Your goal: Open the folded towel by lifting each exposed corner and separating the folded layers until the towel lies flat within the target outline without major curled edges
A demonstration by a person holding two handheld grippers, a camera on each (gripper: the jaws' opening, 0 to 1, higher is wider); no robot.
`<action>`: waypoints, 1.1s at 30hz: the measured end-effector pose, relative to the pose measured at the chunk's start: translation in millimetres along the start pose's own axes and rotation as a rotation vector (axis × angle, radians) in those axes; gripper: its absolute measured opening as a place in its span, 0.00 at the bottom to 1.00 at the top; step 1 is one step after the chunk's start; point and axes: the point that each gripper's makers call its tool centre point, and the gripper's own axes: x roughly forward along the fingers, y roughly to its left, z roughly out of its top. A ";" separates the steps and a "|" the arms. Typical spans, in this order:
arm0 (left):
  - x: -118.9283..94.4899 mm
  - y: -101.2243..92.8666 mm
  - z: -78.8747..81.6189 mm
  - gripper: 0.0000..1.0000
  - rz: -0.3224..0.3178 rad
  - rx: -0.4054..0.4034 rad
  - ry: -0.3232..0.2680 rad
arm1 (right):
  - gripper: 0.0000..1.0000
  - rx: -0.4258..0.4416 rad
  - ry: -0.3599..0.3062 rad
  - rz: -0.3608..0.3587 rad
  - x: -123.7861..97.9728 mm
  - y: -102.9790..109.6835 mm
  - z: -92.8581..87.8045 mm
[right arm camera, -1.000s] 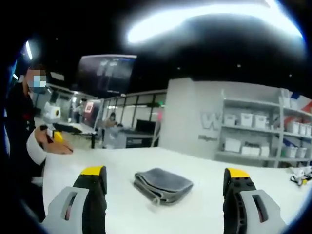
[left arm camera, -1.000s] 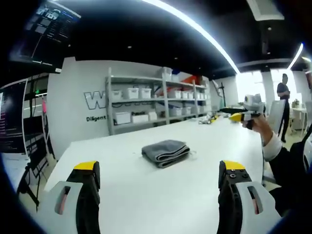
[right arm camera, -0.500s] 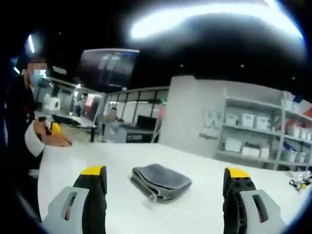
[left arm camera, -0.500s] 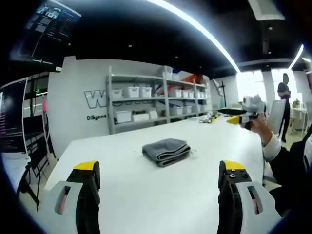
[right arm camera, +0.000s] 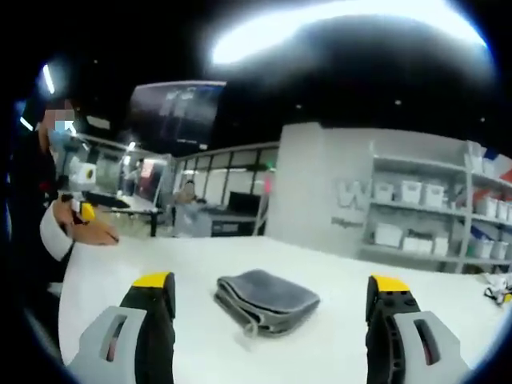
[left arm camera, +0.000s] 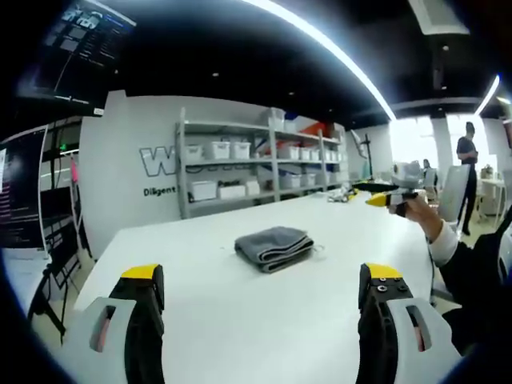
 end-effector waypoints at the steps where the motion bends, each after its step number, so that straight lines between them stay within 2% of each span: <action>1: -0.2 0.4 -0.2 1.00 0.001 0.001 0.001 | 0.99 -0.001 -0.002 0.002 2.4 -1.1 0.2; 15: -2.0 5.6 1.2 1.00 0.010 0.010 0.005 | 0.99 -0.023 0.044 0.013 30.0 -7.3 -13.2; 24: -1.5 6.4 -0.8 1.00 0.011 0.014 0.014 | 0.99 -0.031 0.016 0.003 41.0 -9.6 -15.2; 33: -2.4 9.5 -2.5 1.00 0.017 0.012 0.017 | 0.99 -0.035 0.036 0.007 49.6 -11.4 -19.0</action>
